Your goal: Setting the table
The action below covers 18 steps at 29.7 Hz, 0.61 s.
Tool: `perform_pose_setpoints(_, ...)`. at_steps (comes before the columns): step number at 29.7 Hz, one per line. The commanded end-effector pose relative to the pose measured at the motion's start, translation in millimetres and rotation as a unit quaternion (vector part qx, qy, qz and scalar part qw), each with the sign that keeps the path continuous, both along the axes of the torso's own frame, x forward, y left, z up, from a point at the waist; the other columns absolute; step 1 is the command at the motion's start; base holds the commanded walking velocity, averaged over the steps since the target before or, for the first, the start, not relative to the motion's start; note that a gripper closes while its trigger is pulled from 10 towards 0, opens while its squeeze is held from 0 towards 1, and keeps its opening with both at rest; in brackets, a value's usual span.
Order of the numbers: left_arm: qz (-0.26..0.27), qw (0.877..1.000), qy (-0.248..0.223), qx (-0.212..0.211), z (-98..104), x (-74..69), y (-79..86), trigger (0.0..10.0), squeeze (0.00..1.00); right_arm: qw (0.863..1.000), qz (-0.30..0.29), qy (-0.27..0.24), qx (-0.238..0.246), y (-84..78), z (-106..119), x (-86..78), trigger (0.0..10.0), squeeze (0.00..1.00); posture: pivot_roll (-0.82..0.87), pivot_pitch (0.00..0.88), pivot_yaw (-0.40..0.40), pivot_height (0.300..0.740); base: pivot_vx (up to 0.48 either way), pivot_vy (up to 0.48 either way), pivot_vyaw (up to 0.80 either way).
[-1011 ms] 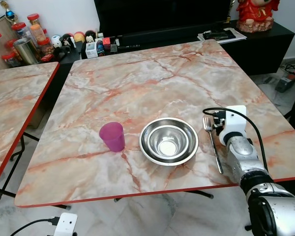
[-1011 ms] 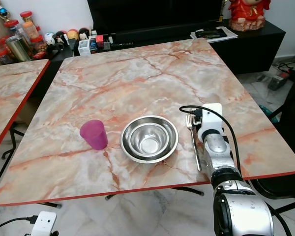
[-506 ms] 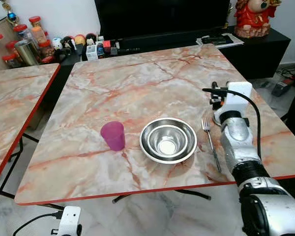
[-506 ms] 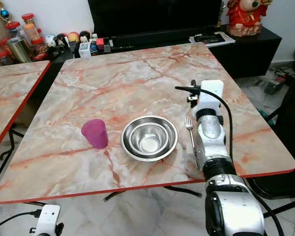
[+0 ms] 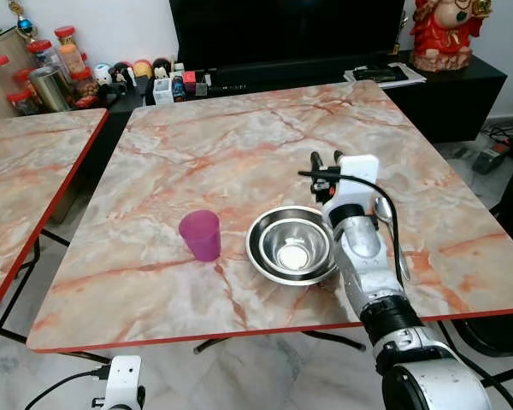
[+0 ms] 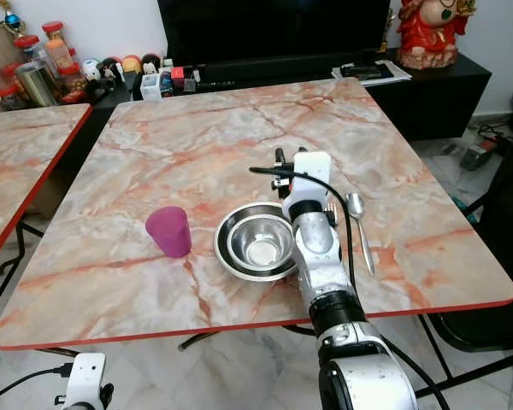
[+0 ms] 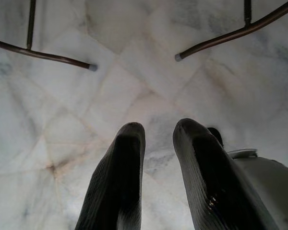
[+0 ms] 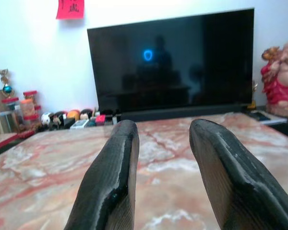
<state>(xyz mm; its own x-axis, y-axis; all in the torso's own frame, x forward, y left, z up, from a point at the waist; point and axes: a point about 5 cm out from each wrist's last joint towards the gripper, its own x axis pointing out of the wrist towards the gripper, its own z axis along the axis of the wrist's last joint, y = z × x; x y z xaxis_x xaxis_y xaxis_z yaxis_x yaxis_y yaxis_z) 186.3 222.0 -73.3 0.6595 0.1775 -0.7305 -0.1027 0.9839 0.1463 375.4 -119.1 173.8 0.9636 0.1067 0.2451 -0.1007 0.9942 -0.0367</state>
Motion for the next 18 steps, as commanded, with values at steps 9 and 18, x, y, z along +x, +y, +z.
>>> perform_pose_setpoints(9,0.021,1.000,0.005,0.001,-2.2,-5.5,3.5,10.0,0.00,1.000,0.007,-0.003,-0.021,4.0,0.7,-3.6,10.0,0.00,0.03,0.000,0.051,0.740,0.000,0.352,0.05)
perform_pose_setpoints(18,0.026,1.000,0.005,-0.004,-3.4,-6.4,-0.4,10.0,0.00,1.000,0.008,-0.014,-0.006,3.2,9.5,-1.7,10.0,0.00,0.02,0.000,0.040,0.740,0.000,0.422,0.17)
